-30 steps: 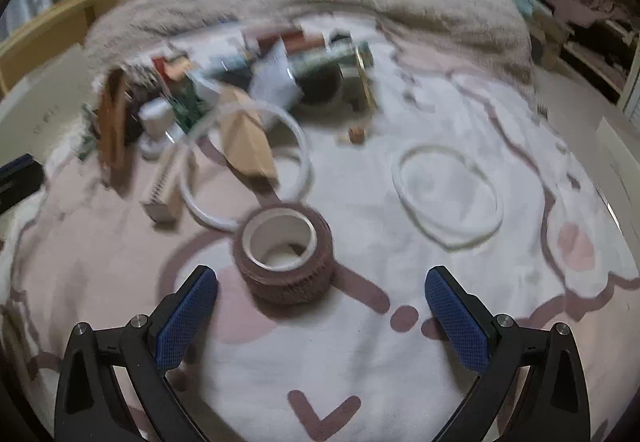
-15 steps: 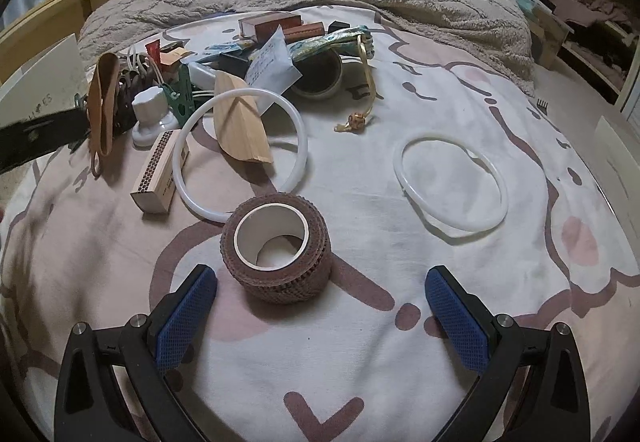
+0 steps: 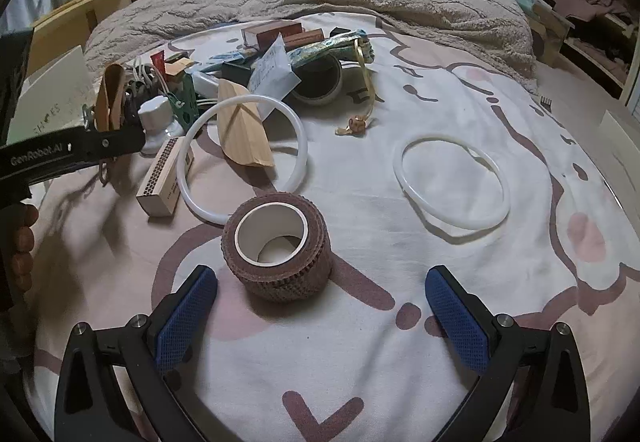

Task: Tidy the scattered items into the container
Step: 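Grasp the orange leather strip with the left tool while the right tool grasps the brown tape roll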

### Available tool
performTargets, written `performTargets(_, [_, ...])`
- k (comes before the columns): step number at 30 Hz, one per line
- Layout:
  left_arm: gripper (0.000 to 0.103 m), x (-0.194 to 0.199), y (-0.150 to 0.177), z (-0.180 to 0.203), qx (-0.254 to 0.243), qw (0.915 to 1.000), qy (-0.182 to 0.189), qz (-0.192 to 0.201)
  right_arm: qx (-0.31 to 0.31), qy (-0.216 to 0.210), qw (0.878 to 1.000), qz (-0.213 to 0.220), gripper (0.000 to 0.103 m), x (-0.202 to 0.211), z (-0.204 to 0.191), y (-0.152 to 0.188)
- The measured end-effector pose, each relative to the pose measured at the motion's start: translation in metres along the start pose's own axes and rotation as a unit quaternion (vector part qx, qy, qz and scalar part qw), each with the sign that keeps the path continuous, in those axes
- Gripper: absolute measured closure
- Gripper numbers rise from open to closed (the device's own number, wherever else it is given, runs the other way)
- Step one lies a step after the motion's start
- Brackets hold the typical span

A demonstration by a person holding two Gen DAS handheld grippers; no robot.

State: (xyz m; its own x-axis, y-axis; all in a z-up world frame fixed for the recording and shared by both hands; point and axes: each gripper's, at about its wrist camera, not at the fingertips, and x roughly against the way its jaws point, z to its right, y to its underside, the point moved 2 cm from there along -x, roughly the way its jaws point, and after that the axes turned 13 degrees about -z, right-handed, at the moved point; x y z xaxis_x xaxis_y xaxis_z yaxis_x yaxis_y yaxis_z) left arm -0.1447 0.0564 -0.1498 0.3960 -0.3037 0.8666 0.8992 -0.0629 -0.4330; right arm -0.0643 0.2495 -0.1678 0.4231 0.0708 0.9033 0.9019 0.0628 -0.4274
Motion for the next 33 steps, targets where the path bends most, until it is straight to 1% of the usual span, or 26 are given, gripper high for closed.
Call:
performTargets(3, [0.05,0.001,0.003,0.003,-0.009,1.0,-0.002,-0.003,0.0,-0.008,1.0,0.006,0.001,0.002,0.0,0.001])
performTargets(5, [0.051,0.005,0.007,0.001,-0.013,0.9999,0.0,-0.004,0.001,-0.014,1.0,0.009,0.005,0.003,0.0,0.001])
performTargets(7, [0.055,0.009,0.013,-0.001,-0.018,0.9998,-0.007,-0.006,0.002,-0.026,1.0,0.011,0.01,0.004,0.001,0.001])
performTargets(9, [0.057,0.014,0.021,-0.003,-0.026,0.9995,-0.014,-0.012,-0.002,-0.028,0.999,0.015,0.023,0.006,0.002,0.001])
performTargets(10, [0.058,0.017,0.025,-0.005,-0.029,0.9993,-0.018,-0.016,-0.004,-0.03,0.999,0.018,0.027,0.006,0.003,0.001])
performTargets(11, [0.058,0.02,0.03,-0.006,-0.034,0.999,-0.023,-0.019,-0.005,-0.033,0.999,0.021,0.033,0.007,0.004,0.001])
performTargets(15, [0.059,0.032,0.05,-0.009,-0.053,0.9973,-0.045,-0.024,0.002,-0.049,0.998,0.026,0.047,0.01,0.001,0.002])
performTargets(19, [0.059,0.04,0.07,-0.011,-0.07,0.9944,-0.067,-0.041,0.006,-0.052,0.998,0.027,0.051,0.011,0.0,0.002])
performTargets(22, [0.059,0.045,0.087,-0.013,-0.079,0.9928,-0.07,-0.058,0.007,-0.053,0.998,0.028,0.051,0.01,0.0,0.003])
performTargets(25, [0.059,0.051,0.102,-0.012,-0.093,0.9905,-0.079,-0.063,0.004,-0.058,0.998,0.03,0.051,0.01,0.001,0.003])
performTargets(29, [0.059,0.055,0.115,-0.011,-0.091,0.9908,-0.083,-0.056,-0.002,-0.064,0.997,0.033,0.051,0.011,0.003,0.003])
performTargets(31, [0.059,0.054,0.117,-0.013,-0.077,0.9928,-0.079,-0.047,-0.004,-0.061,0.998,0.034,0.051,0.011,0.002,0.004])
performTargets(33, [0.059,0.055,0.118,-0.017,-0.052,0.9955,-0.073,-0.03,-0.004,-0.06,0.998,0.036,0.051,0.012,0.001,0.004])
